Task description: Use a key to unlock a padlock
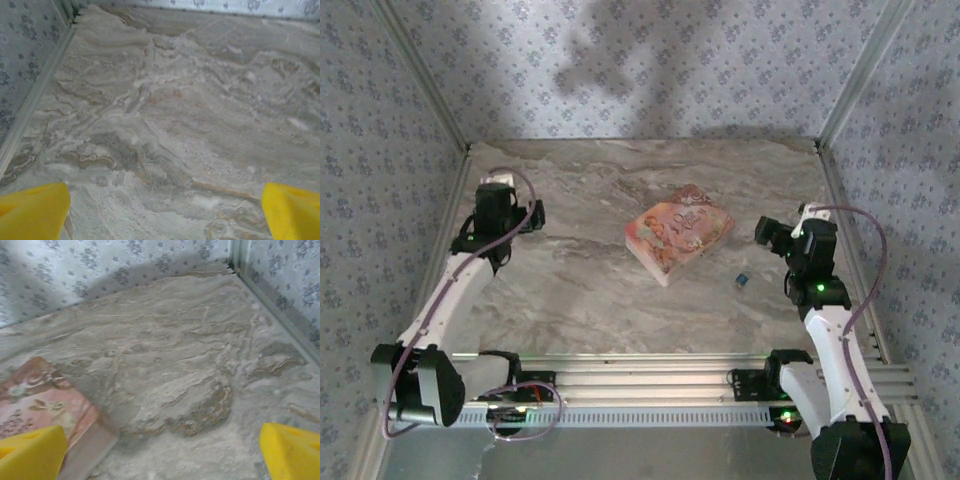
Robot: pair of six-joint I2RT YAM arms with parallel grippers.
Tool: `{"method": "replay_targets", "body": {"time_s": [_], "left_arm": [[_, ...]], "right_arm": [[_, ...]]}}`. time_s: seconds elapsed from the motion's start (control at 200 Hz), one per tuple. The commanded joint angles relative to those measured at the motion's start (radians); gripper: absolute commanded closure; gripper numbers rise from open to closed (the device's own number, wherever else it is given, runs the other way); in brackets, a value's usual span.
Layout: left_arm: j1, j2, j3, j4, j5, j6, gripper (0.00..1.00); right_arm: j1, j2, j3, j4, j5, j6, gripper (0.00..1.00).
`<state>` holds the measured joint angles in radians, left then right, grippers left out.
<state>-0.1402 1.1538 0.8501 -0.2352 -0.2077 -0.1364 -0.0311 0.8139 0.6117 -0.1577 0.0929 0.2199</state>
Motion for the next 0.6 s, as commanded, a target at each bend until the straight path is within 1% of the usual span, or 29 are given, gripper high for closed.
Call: {"method": "replay_targets", "body": {"time_s": [0.0,0.065,0.15,0.195,0.345,0.485,0.595], "left_arm": [[-0.005,-0.019,-0.130,0.249,0.053,0.182,0.02],[-0.004,-0.023,-0.211,0.367,0.009,0.216,0.02],[0.000,-0.010,-0.280,0.474,-0.060,0.231,0.02],[0.005,-0.001,-0.314,0.538,-0.077,0.230,0.02],[0.039,0.052,-0.411,0.748,-0.053,0.202,0.02],[0.086,0.111,-0.502,0.963,-0.026,0.125,0.02],[0.110,0.152,-0.547,1.068,-0.020,0.099,0.02]], "right_arm": [[-0.007,0.074,-0.039,0.199,0.062,-0.091,0.00],[-0.008,0.122,-0.089,0.314,0.061,-0.092,0.00],[-0.014,0.179,-0.160,0.482,0.046,-0.107,0.00],[-0.017,0.205,-0.188,0.548,0.041,-0.120,0.00],[-0.036,0.271,-0.252,0.710,0.033,-0.137,0.00],[-0.072,0.320,-0.295,0.834,0.024,-0.130,0.00],[-0.104,0.363,-0.303,0.871,-0.016,-0.112,0.00]]}}
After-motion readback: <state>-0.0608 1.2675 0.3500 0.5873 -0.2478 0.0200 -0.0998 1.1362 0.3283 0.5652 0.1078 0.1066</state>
